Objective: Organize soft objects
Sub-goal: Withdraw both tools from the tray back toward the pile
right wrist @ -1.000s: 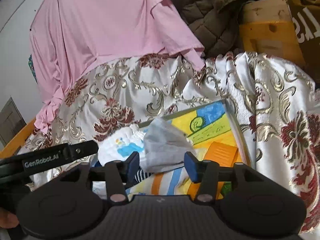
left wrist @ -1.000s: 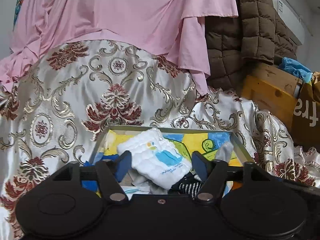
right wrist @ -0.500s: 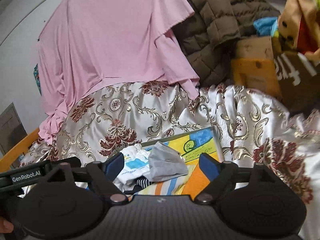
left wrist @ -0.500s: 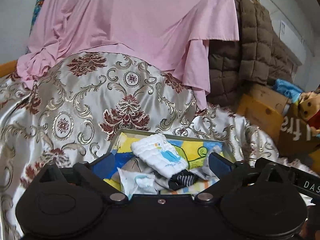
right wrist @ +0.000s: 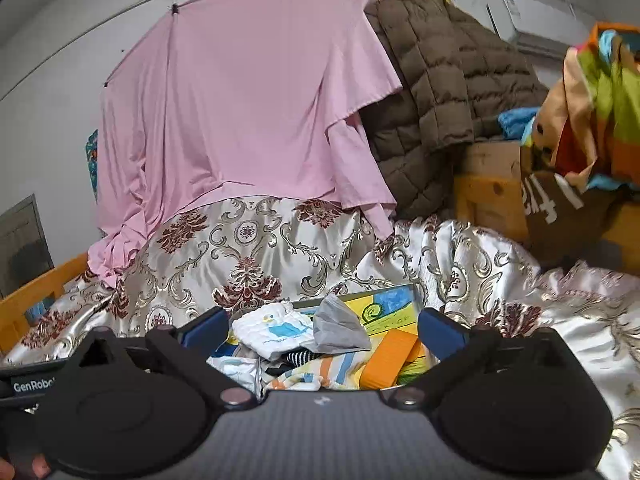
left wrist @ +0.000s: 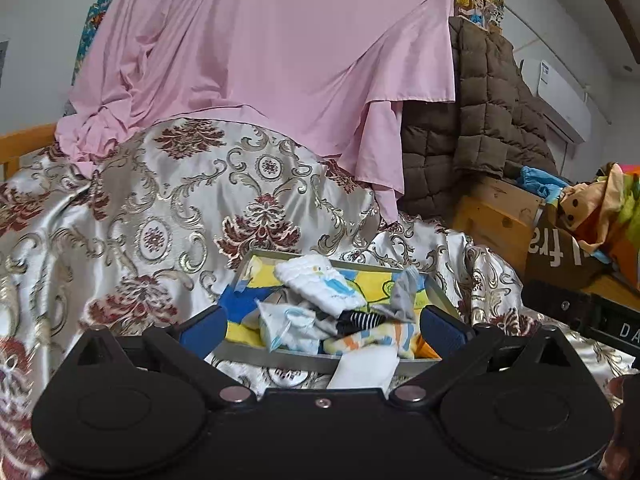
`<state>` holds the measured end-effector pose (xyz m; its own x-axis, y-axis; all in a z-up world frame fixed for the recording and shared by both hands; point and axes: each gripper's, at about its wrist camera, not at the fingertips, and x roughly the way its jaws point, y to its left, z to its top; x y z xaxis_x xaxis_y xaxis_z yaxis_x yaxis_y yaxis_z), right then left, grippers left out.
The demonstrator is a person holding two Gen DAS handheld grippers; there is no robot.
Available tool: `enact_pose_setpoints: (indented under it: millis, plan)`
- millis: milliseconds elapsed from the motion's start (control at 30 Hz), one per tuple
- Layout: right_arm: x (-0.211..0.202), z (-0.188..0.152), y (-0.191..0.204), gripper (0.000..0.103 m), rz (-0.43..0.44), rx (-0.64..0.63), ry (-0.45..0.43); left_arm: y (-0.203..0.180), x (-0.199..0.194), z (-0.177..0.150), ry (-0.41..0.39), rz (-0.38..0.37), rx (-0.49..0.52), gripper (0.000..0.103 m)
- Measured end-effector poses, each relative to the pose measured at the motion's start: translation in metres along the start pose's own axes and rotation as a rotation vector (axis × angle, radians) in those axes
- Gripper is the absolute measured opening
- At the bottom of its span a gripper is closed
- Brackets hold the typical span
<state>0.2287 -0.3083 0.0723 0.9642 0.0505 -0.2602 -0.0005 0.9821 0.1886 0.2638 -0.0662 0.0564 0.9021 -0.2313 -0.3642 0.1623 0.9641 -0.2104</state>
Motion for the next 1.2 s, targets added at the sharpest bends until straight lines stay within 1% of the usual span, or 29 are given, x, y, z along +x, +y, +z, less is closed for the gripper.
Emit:
enact_pose_setpoints:
  millis: [267,567,633,733,833,1133,1200]
  plan:
    - [-0.035,-0.022,0.022,0.103,-0.007,-0.049,0.01,0.023,-0.04,-0.024,0.008,0.018,-0.033,0.102]
    - [-0.068,-0.049,0.046,0.103,-0.026,-0.134,0.016,0.043,-0.081,-0.045,0.019,0.06,-0.025,0.102]
    - [-0.075,-0.054,0.049,0.103,-0.034,-0.139,0.012,0.047,-0.089,-0.05,0.032,0.069,-0.022,0.102]
    - [-0.085,-0.062,0.053,0.103,-0.038,-0.144,0.018,0.053,-0.101,-0.058,0.084,0.083,-0.033,0.102]
    - [-0.095,-0.072,0.058,0.103,-0.053,-0.163,0.03,0.055,-0.112,-0.065,0.113,0.092,-0.026,0.102]
    - [-0.117,-0.096,0.067,0.103,-0.069,-0.195,0.094,0.058,-0.142,-0.087,0.118,0.121,0.031,0.102]
    - [-0.122,-0.101,0.069,0.103,-0.073,-0.197,0.106,0.058,-0.146,-0.091,0.131,0.135,0.046,0.102]
